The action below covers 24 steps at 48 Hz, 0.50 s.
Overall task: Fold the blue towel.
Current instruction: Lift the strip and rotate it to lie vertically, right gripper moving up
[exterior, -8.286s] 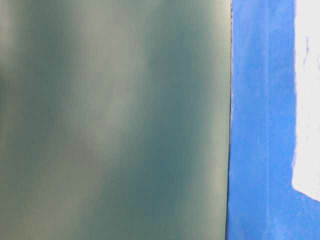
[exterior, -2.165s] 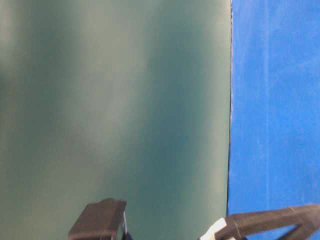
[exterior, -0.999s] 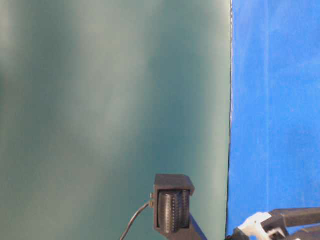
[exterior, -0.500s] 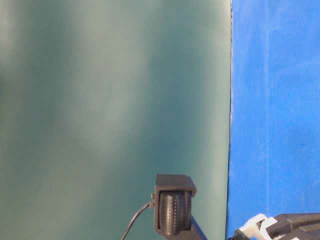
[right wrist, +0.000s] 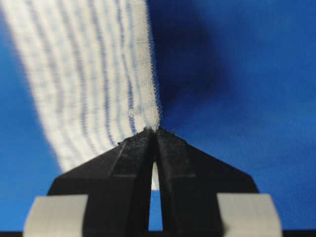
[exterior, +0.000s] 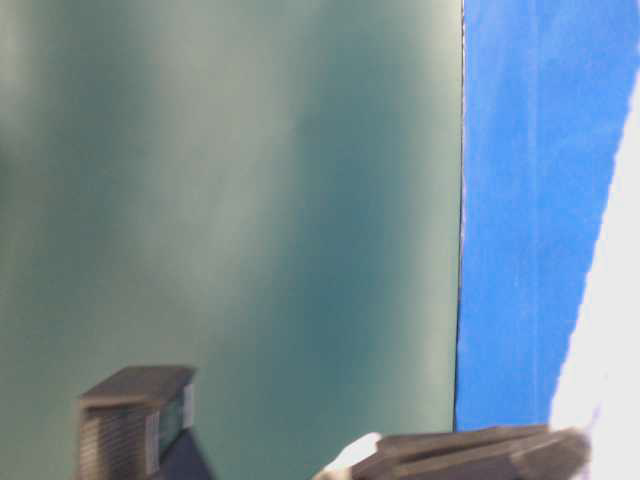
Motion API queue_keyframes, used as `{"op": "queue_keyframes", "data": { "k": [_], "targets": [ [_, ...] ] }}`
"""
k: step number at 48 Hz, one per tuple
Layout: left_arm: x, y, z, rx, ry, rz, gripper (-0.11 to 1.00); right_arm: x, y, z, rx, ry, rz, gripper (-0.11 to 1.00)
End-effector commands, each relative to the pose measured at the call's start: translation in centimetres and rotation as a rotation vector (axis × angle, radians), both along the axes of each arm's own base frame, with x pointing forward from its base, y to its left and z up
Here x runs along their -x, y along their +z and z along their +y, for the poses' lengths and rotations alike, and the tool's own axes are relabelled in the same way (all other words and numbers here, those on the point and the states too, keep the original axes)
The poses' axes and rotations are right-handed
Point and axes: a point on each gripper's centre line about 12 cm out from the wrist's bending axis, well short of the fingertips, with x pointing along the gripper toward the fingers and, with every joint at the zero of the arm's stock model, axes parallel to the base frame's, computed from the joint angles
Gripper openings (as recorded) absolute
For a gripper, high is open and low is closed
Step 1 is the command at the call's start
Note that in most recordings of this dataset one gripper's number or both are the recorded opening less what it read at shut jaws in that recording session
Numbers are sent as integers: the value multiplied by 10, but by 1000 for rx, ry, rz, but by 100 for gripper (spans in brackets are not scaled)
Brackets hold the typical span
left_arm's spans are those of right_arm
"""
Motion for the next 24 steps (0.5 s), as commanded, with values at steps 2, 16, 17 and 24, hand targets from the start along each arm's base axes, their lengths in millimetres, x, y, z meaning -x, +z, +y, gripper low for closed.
{"op": "queue_keyframes", "data": {
  "k": [2,16,17,24],
  "targets": [
    [1,23,0,6,-4,-61,3,-2,23,0,-10,5,-76,2],
    [-2,41,-10,23,-27,-161,3,-1,32,-13,50,-11,-129,2],
    [-3,41,-10,21,-28,-163,3,-2,32,-16,58,-21,-128,2],
    [-9,46,-13,29,-29,-200,3,-7,31,-49,137,-140,-107,2]
  ]
}}
